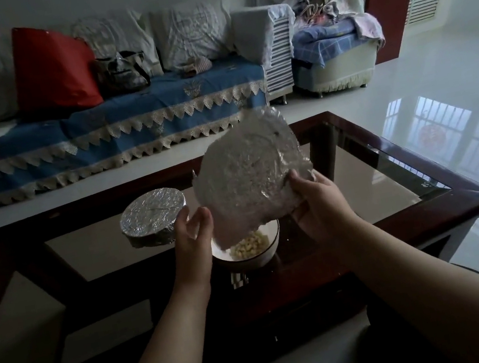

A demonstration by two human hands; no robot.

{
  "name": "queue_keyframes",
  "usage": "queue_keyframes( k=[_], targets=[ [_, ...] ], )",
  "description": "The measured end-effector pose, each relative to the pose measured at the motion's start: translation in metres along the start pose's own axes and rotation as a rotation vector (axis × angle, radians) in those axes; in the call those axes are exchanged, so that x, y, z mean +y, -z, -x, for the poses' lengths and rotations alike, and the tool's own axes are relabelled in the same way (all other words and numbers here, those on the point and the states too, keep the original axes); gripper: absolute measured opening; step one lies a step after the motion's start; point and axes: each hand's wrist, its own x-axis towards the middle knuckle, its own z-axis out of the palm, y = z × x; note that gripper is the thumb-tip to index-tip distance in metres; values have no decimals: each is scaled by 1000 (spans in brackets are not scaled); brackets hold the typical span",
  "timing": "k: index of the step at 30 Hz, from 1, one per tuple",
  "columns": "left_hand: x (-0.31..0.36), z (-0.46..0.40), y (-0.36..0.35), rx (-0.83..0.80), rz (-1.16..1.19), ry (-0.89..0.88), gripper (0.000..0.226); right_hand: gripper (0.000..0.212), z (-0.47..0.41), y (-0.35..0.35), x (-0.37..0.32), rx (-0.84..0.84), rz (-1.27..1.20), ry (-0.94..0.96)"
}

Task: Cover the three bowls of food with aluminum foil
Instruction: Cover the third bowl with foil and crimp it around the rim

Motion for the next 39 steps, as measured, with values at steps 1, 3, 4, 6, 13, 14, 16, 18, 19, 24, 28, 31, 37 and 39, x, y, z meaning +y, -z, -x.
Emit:
queue_keyframes(
  k=[1, 3, 4, 6, 13, 14, 16, 18, 19, 24, 28, 31, 37, 39],
  targets=[
    [0, 0, -1, -4, 37, 20, 53, 9, -2, 0, 4, 16, 6, -46],
    [-1, 0, -2, 15, 101, 46, 43, 7, -4, 0, 12, 45, 40, -118],
    [-3, -2, 0, 37, 134, 61, 43, 8, -5, 0, 16, 48, 52, -147],
    [-4, -7, 4, 92, 159, 77, 41, 9, -5, 1, 21, 59, 99, -184],
    [-8, -20, 24, 93, 43, 231, 71, 6, 0, 11, 15, 178, 482, -172],
    [-9, -20, 25, 88, -11, 253, 74, 8, 1, 14, 16, 191, 540, -188],
    [-10, -18, 26, 79, -83, 275, 76, 20, 4, 18, 17, 207, 575, -261],
    [-11, -19, 26, 73, -121, 294, 77, 28, 5, 21, 19, 221, 590, -323],
    [-11, -19, 27, 69, -139, 304, 78, 29, 6, 22, 20, 220, 624, -340],
    [-14, -20, 31, 75, -209, 348, 82, 30, 9, 23, 23, 212, 741, -383],
    [-14, -17, 28, 152, -414, 319, 85, 39, 11, 25, 21, 212, 784, -443],
    [-3, -9, 18, 224, -776, -26, 72, 71, -1, 33, 23, 334, 855, -297],
    [6, -11, -6, -54, -1242, -367, 59, 49, -8, 1, 12, -32, 1528, 645],
    [2, -15, -11, -149, -1307, -321, 60, 51, -13, -10, 23, -230, 1722, 609]
  ],
)
